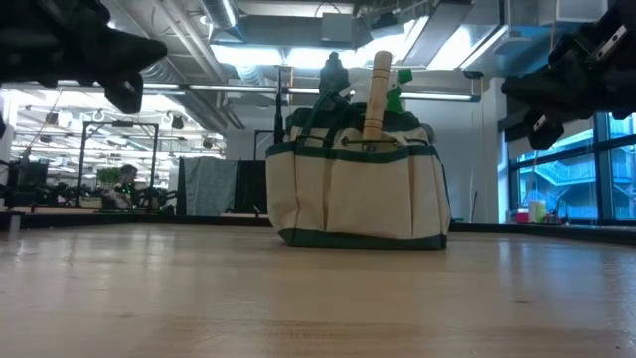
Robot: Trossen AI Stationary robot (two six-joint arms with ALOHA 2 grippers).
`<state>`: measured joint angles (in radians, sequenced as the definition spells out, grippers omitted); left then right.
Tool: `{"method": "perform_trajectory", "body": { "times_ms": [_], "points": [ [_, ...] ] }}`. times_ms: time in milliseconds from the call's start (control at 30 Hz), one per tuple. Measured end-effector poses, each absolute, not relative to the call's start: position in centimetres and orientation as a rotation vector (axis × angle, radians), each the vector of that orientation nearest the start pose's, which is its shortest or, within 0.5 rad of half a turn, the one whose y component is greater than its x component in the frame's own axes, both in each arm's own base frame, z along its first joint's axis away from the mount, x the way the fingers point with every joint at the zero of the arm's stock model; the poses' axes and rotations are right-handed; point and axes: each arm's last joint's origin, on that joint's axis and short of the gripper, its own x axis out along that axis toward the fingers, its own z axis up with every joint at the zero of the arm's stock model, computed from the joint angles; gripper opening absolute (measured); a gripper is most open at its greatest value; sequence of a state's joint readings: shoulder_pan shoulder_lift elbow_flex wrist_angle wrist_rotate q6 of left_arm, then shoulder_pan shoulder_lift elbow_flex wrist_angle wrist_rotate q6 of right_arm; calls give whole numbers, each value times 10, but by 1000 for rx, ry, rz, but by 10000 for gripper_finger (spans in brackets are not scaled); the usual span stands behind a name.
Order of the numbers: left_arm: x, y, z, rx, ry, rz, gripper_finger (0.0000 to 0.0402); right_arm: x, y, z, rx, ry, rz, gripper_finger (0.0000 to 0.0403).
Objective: Pick & Place Garden tools in Gardening bag
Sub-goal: Return to Home Position
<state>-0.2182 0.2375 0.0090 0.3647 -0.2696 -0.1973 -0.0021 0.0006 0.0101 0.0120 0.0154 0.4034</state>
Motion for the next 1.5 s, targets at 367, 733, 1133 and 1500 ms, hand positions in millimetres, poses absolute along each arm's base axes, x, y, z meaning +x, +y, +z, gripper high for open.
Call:
{"method": "perform_trajectory", "body": {
  "times_ms": [367,733,1133,1500],
  "points": [
    [109,-1,186,-166,-175,-89,1,97,-1,168,404,-25,-13,0],
    [110,6,174,-158,-50,-51,1,97,-1,168,403,-24,-13,0],
    [103,9,160,-154,73,101,1,97,-1,168,403,-24,-13,0],
    [97,5,168,-119,-23,59,1,97,-1,168,403,-24,-13,0]
  ]
}}
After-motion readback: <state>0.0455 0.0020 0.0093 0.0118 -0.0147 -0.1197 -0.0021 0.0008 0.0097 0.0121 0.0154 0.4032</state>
